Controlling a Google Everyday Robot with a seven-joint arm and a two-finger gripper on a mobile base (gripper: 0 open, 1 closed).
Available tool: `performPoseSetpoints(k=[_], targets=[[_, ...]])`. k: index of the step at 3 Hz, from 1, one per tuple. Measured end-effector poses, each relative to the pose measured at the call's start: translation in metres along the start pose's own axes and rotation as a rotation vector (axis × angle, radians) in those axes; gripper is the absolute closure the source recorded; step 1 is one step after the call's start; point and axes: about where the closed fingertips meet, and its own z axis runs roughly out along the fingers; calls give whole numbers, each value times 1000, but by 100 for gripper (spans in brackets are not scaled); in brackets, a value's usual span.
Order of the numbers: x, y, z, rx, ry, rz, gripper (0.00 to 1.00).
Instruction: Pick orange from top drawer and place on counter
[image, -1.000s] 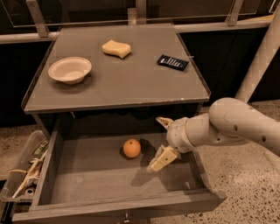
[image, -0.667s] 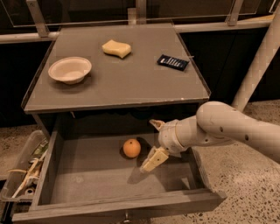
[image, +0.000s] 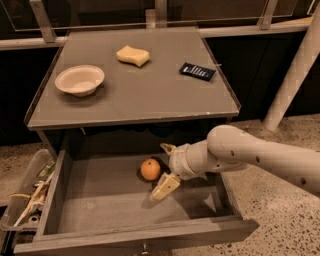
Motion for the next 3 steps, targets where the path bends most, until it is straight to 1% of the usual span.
performPoseSetpoints(k=[1,2,3], targets=[[11,-6,16,12,5,6,0],[22,-14,28,0,-8,58,0],[23,-14,29,-1,-8,60,18]])
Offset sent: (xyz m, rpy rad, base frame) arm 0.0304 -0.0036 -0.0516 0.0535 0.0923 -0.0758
